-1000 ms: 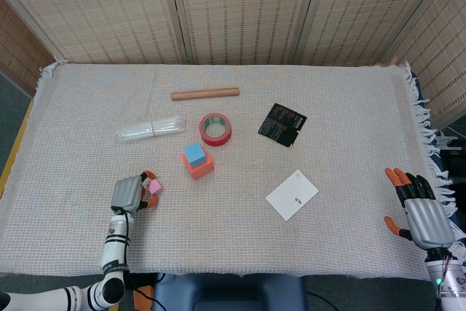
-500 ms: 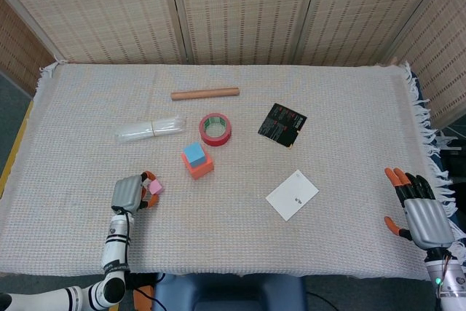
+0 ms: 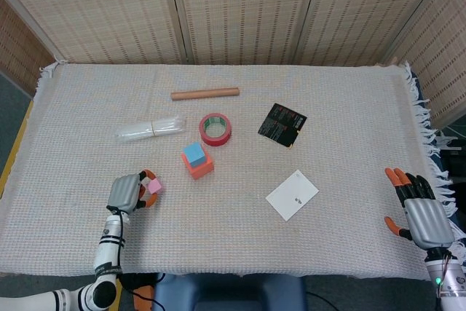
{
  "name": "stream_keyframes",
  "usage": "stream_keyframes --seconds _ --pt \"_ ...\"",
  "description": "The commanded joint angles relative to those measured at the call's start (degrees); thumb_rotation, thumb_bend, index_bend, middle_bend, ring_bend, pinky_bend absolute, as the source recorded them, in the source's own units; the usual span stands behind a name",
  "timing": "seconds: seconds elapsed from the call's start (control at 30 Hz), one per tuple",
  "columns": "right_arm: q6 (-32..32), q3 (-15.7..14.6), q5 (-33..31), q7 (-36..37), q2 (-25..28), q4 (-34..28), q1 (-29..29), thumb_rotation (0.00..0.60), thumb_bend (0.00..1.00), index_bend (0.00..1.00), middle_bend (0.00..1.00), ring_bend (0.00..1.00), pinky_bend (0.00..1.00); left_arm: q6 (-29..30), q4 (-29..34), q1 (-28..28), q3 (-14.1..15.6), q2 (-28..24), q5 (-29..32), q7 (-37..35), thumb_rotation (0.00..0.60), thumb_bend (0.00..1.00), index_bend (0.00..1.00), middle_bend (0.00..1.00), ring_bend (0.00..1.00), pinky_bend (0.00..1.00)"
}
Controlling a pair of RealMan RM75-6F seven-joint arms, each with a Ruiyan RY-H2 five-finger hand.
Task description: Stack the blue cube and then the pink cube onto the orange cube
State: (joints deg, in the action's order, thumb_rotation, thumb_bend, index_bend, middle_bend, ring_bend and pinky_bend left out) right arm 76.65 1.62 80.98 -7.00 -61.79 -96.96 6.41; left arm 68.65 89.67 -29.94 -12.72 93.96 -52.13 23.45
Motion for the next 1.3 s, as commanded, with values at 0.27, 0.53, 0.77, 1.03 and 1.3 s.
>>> stream_keyframes --seconds 0.27,0.53,0.77,1.03,1.3 --pt "0.2 0.03 0.0 -0.48 -0.38 -0.03 -0.02 0.6 0.18 0.0 0.0 0.0 0.0 -2.56 13.65 -2.22 -3.67 -10.63 1.84 2.56 0.6 0.35 0.49 1.0 1.0 1.0" --pt "0.03 0.18 -0.47 -0.86 -0.65 0.17 0.07 0.6 0.18 0.0 0.0 0.0 0.0 -1.94 14.87 -8.76 -7.11 -10.13 6.65 10.06 0.6 0.34 0.49 1.0 1.0 1.0" --pt "-0.09 0.25 -0.81 -0.75 -0.66 0.49 0.06 0.6 0.18 0.0 0.0 0.0 0.0 -0.94 13.27 -13.82 -8.96 -7.77 11.26 14.4 0.6 0.34 0.48 1.0 1.0 1.0" --pt "0.26 0.47 -1.12 -0.51 -0.29 0.23 -0.13 0.6 0.18 0.0 0.0 0.0 0.0 0.04 12.32 -18.24 -10.12 -6.12 14.84 17.27 0.6 0.34 0.49 1.0 1.0 1.0" --pt "0.11 0.45 -1.13 -0.13 0.01 0.06 -0.12 0.6 0.18 0.0 0.0 0.0 0.0 0.33 11.05 -21.02 -10.4 -4.95 17.84 18.12 0.6 0.34 0.49 1.0 1.0 1.0"
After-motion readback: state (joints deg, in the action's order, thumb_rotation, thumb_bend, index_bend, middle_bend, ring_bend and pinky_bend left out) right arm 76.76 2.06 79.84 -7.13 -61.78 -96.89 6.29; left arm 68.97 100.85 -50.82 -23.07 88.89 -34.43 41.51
